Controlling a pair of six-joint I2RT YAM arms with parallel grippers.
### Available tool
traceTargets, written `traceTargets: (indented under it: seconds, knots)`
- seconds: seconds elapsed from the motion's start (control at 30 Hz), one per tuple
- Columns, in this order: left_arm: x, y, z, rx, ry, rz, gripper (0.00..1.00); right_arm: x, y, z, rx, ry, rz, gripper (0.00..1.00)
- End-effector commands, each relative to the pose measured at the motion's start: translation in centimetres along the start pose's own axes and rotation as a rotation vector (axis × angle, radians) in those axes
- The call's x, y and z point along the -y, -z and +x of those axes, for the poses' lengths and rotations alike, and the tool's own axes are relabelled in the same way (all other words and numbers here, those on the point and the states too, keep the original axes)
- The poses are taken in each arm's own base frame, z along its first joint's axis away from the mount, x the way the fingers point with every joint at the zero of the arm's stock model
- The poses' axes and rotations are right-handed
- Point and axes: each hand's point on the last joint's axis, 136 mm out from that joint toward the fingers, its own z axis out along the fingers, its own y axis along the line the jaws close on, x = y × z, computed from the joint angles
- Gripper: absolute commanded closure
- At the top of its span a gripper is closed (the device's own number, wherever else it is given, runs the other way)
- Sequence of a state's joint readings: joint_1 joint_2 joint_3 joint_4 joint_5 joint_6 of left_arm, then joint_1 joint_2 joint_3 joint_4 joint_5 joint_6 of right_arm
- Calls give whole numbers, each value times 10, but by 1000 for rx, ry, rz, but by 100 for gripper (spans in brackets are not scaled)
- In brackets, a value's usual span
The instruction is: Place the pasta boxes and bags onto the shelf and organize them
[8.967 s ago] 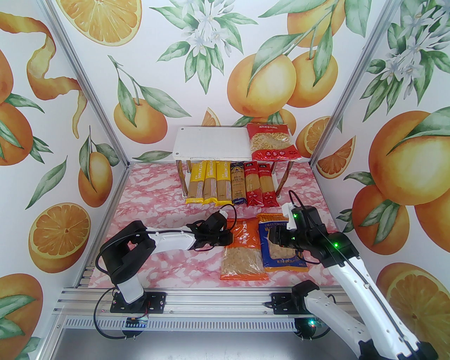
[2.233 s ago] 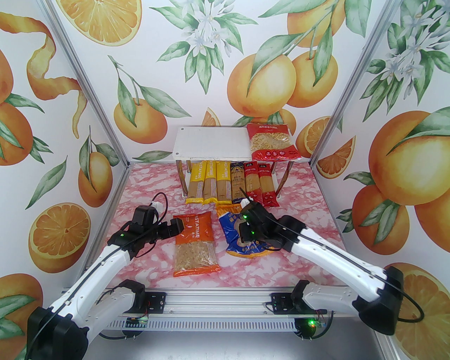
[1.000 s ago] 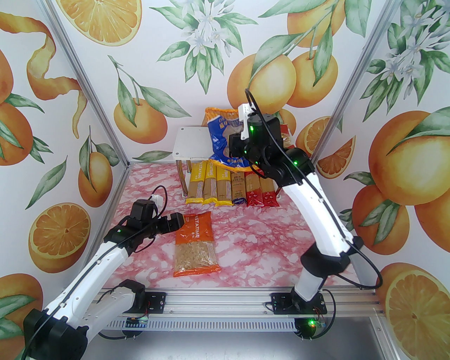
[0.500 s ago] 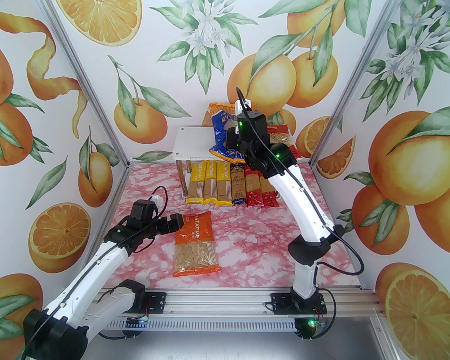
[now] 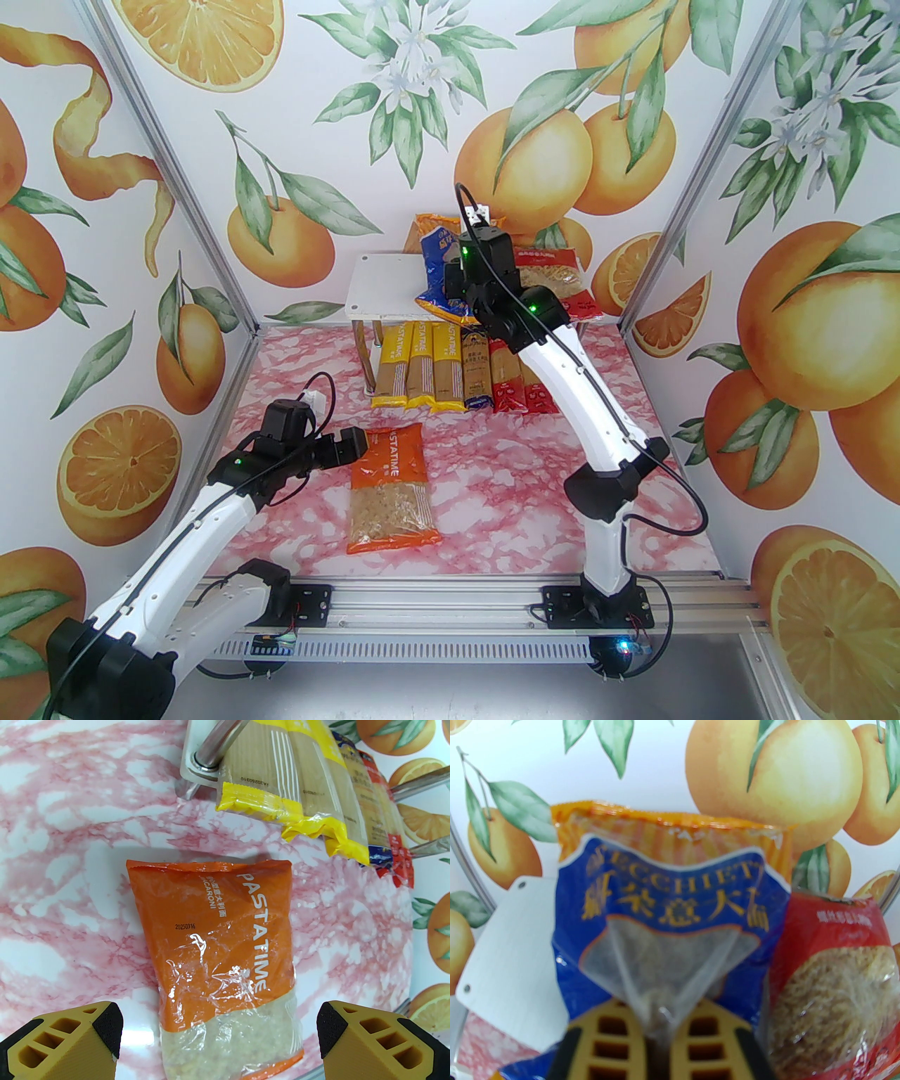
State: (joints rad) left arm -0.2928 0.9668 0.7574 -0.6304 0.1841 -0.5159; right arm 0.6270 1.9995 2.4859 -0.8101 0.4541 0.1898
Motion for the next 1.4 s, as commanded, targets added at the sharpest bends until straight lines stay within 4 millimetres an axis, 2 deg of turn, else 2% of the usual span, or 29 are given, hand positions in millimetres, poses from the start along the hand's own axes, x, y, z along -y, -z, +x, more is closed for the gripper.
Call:
traceTargets:
  seconds: [0.0, 0.07, 0.13, 0.33, 0.43, 0.5, 0.7, 0.8, 0.87, 0.93, 1.03, 1.2, 1.23, 1.27, 1.37]
  knots:
    - [2, 6, -7, 17, -18, 4, 4, 14, 1, -29, 116, -63, 61, 100]
    - [2, 7, -7, 17, -18, 4, 4, 14, -4, -20, 89, -69, 56, 100]
    - [1, 7, -8, 15, -19, 3, 4, 12, -7, -13, 71, -74, 51, 95]
    - [-1, 8, -9, 14, -18, 2, 3, 7, -17, 6, 16, -84, 35, 89]
    - [-2, 8, -9, 12, -17, 2, 2, 1, -20, 13, -9, -86, 10, 72]
    - [-2, 8, -9, 11, -18, 3, 2, -2, -22, 16, -19, -89, -4, 66]
    - [-2, 10, -10, 17, -14, 3, 2, -7, -16, 7, -3, -92, -42, 41]
    - [-3, 10, -11, 18, -15, 2, 2, -9, -3, -10, 41, -98, -86, 25]
    - [-3, 11, -12, 21, -16, 0, 2, -9, 8, -25, 89, -116, -119, 22]
    - [-3, 12, -14, 29, -16, -2, 2, -7, 20, -41, 143, -137, -139, 23]
    - [-2, 14, -16, 39, -17, -1, 3, -3, 32, -56, 192, -147, -148, 29]
    - [0, 14, -18, 41, -20, 6, 3, -1, 22, -56, 172, -126, -150, 32]
    - [0, 14, -19, 43, -19, 6, 3, 0, 17, -55, 162, -125, -150, 37]
    - [1, 15, -20, 45, -19, 8, 3, -1, 12, -52, 150, -123, -157, 46]
    - [1, 16, -22, 49, -22, 5, 3, 0, -3, -46, 129, -124, -164, 84]
